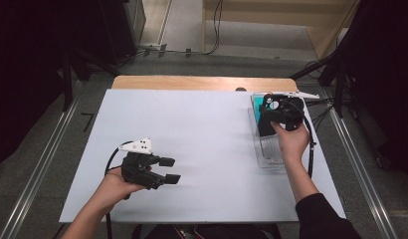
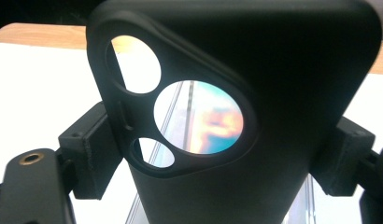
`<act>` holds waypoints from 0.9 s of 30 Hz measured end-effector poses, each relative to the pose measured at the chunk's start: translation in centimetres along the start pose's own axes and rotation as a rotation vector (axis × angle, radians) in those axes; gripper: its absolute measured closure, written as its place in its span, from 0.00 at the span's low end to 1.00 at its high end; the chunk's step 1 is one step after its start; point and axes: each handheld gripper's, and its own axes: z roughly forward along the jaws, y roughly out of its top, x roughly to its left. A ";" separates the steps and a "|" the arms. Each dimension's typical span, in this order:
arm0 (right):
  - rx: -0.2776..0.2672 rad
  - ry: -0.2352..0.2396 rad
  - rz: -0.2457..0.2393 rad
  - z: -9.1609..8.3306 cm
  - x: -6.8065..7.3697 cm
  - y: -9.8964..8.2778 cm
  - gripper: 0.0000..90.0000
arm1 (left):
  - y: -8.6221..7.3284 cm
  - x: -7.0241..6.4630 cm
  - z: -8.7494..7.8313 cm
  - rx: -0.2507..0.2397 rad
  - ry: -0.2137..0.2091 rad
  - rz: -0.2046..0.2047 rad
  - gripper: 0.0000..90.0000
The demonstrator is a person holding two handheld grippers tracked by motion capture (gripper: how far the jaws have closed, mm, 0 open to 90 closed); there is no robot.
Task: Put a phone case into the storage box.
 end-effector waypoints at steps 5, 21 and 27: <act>-0.001 -0.033 0.006 1.7 -0.1 0.1 0.16 | 0.0 0.0 -0.1 -0.002 0.000 0.005 0.37; -0.031 -0.082 0.005 5.4 -0.1 2.1 0.16 | -0.1 0.4 0.2 -0.002 -0.001 -0.005 0.37; -0.054 -0.092 -0.007 6.6 -0.3 2.9 0.16 | -0.1 0.6 0.2 -0.010 -0.010 -0.014 0.37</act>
